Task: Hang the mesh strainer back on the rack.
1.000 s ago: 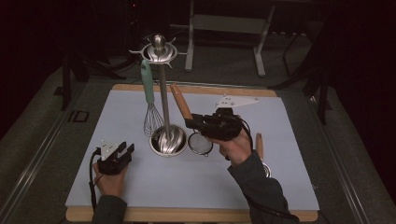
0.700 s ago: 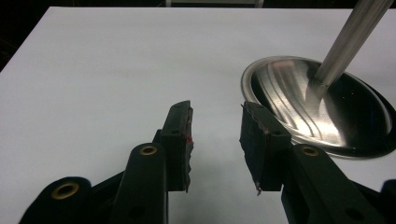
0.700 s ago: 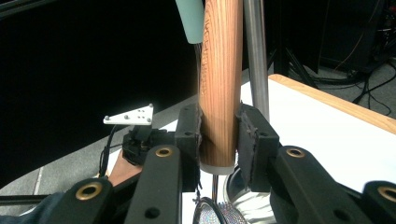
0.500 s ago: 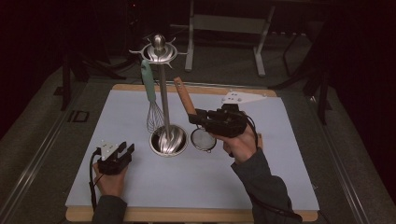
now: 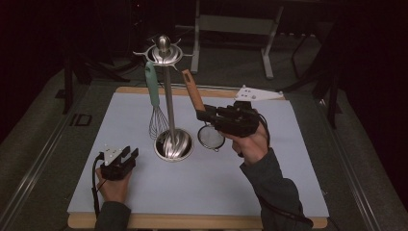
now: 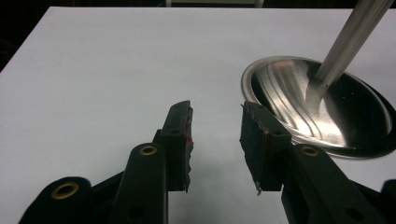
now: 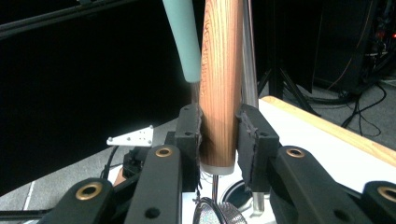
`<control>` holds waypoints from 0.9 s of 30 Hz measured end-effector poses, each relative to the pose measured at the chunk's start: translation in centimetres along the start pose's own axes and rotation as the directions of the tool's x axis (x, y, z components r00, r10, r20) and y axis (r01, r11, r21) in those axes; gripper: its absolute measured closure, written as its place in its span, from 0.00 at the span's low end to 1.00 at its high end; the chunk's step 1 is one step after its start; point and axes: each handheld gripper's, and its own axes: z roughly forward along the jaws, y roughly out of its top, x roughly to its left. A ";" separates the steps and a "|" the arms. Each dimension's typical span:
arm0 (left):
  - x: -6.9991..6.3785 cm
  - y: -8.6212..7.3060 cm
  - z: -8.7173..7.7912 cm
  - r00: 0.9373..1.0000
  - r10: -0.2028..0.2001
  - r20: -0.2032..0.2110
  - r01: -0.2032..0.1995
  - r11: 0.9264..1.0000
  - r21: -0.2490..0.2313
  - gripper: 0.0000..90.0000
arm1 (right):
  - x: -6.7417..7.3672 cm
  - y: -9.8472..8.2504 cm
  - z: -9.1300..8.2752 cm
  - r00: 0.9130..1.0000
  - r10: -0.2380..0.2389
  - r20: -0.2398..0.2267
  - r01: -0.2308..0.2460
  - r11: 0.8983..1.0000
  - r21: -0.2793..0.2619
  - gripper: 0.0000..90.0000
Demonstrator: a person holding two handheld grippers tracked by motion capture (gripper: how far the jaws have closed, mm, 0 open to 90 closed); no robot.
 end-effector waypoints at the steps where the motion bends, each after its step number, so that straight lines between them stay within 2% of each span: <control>1: 0.0 0.0 0.0 1.000 -0.001 0.000 0.001 1.000 0.000 0.70 | 0.0 0.1 0.0 1.000 -0.004 0.001 0.004 1.000 -0.004 0.80; 10: 0.0 0.0 0.0 1.000 -0.002 0.000 0.002 1.000 -0.001 0.70 | 0.6 0.7 -0.1 1.000 -0.022 -0.010 0.022 0.999 -0.025 0.80; 19: 0.0 0.0 0.0 1.000 -0.003 0.000 0.003 1.000 -0.001 0.70 | 1.6 1.0 0.2 0.997 -0.064 -0.037 0.063 0.998 -0.025 0.80; 24: 0.0 0.0 0.0 1.000 -0.002 0.001 0.002 1.000 0.000 0.70 | 1.2 1.2 0.3 0.997 -0.048 -0.067 0.045 0.998 -0.041 0.80; 27: 0.0 0.0 0.0 1.000 -0.002 0.001 0.002 1.000 0.000 0.70 | 0.6 1.2 0.6 0.995 -0.021 -0.094 0.018 0.999 -0.040 0.80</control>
